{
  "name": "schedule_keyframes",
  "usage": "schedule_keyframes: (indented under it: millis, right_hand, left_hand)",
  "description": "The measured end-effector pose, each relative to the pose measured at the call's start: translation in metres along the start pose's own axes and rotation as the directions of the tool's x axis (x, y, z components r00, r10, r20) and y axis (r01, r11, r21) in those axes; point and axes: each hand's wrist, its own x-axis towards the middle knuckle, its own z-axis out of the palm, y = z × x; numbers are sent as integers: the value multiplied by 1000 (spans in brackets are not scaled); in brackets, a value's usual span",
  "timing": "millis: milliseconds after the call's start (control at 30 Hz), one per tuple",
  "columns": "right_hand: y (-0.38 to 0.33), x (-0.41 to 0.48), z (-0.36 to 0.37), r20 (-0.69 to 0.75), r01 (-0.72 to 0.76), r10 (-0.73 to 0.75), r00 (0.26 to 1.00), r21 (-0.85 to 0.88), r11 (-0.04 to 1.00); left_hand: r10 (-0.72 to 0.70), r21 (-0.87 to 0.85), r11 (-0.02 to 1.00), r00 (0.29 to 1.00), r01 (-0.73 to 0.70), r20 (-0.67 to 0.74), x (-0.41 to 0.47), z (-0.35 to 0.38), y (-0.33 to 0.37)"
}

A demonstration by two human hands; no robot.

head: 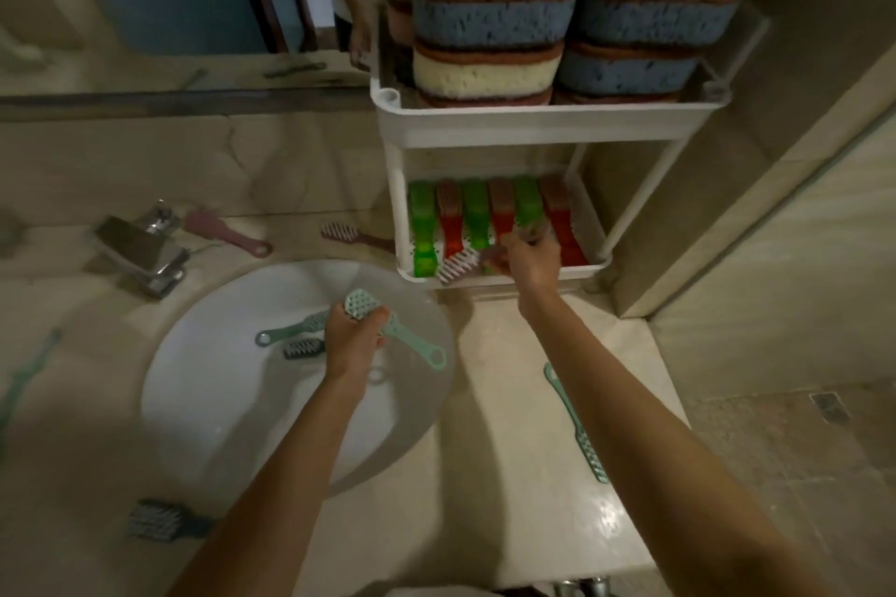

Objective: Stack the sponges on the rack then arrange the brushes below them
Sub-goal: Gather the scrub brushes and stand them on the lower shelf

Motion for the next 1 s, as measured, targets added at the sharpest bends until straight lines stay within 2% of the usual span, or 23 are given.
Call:
schedule_keyframes:
  millis: [67,100,233,367,533,700,867,1000]
  right_hand:
    - [-3,11,14,57,-129,120,991,198,972]
    - [-3,17,20,89,-159,143,986,217,963]
    - [0,26,31,223,-157,148,964,25,987]
    - [-5,43,18,308,-125,171,936,-165,978]
    - [-1,58,9,326,-174,260,909,-269,947]
    - [-8,59,3,379,45,160,912,-479,877]
    - [-1,64,4,481,300,69,874,-645,703]
    - [1,61,9,565,373,118,816,-672,639]
  left_hand:
    - [-20,-25,999,1000,20,-9,4,-6,1]
    - [-27,-42,999,1000,26,-13,5,-8,2]
    - [-39,-76,996,999,37,-20,7,-12,4]
    - [-42,-38,998,999,41,-24,8,-13,2]
    - [-57,-29,998,998,58,20,8,-9,-1]
    - [-61,-14,998,997,62,37,6,-3,2]
    - [-62,-6,998,997,63,43,1,-1,4]
    - [-59,0,998,997,59,47,-1,0,5]
